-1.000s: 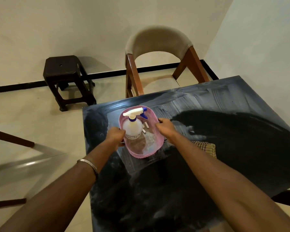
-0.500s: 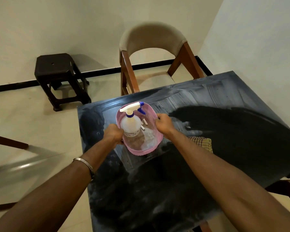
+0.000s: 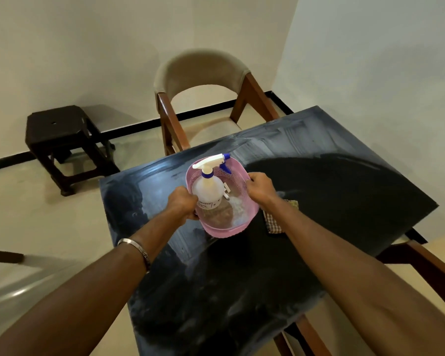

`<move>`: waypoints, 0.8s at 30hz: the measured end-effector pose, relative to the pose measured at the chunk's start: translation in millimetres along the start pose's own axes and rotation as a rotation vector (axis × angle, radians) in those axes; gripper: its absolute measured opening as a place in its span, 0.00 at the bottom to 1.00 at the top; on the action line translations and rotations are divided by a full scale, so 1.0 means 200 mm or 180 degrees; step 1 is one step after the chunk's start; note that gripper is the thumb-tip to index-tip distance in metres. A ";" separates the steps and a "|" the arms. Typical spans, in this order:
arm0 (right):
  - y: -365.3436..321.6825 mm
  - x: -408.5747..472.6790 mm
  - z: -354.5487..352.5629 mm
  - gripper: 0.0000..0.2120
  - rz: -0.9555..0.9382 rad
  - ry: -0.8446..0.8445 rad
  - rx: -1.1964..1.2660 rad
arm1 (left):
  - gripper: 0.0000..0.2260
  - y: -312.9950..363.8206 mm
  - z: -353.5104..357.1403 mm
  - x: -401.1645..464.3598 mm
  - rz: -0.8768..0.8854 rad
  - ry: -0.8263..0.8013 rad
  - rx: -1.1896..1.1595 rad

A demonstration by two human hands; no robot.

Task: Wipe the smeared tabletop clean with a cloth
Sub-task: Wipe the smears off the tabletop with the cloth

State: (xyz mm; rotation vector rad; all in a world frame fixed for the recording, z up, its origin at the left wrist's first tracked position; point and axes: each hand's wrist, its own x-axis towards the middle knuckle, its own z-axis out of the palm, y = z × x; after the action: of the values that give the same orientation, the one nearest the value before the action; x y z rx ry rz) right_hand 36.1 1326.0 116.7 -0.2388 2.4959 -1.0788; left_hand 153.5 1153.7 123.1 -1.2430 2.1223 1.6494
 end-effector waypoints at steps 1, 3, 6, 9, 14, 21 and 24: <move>0.03 -0.01 -0.04 0.13 0.0038 0.0048 -0.0015 | 0.12 0.02 0.03 -0.01 0.0018 -0.0048 0.0022; 0.08 -0.03 -0.11 0.13 0.0125 0.0084 0.0003 | 0.13 0.06 0.09 -0.05 0.0078 -0.0146 0.0086; 0.16 -0.06 -0.23 0.13 0.0222 0.0163 0.0047 | 0.12 0.12 0.20 -0.09 0.0178 -0.0256 0.0196; 0.26 -0.09 -0.35 0.12 0.0302 0.0279 0.0113 | 0.12 0.18 0.33 -0.13 0.0268 -0.0345 0.0262; 0.47 -0.11 -0.58 0.12 0.0547 0.0458 0.0239 | 0.12 0.28 0.60 -0.19 0.0386 -0.0521 0.0302; 0.79 -0.14 -0.93 0.12 0.0808 0.0547 0.0253 | 0.13 0.40 1.06 -0.25 0.0403 -0.0663 0.0431; 0.93 -0.14 -1.05 0.12 0.0909 0.0555 0.0244 | 0.12 0.42 1.25 -0.27 0.0426 -0.0647 0.0528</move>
State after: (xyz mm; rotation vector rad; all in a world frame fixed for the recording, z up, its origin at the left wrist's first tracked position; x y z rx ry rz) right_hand -28.7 1601.0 118.6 0.2374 2.5320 -1.1110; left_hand 45.4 1400.4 124.0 -0.8643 2.2031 1.5381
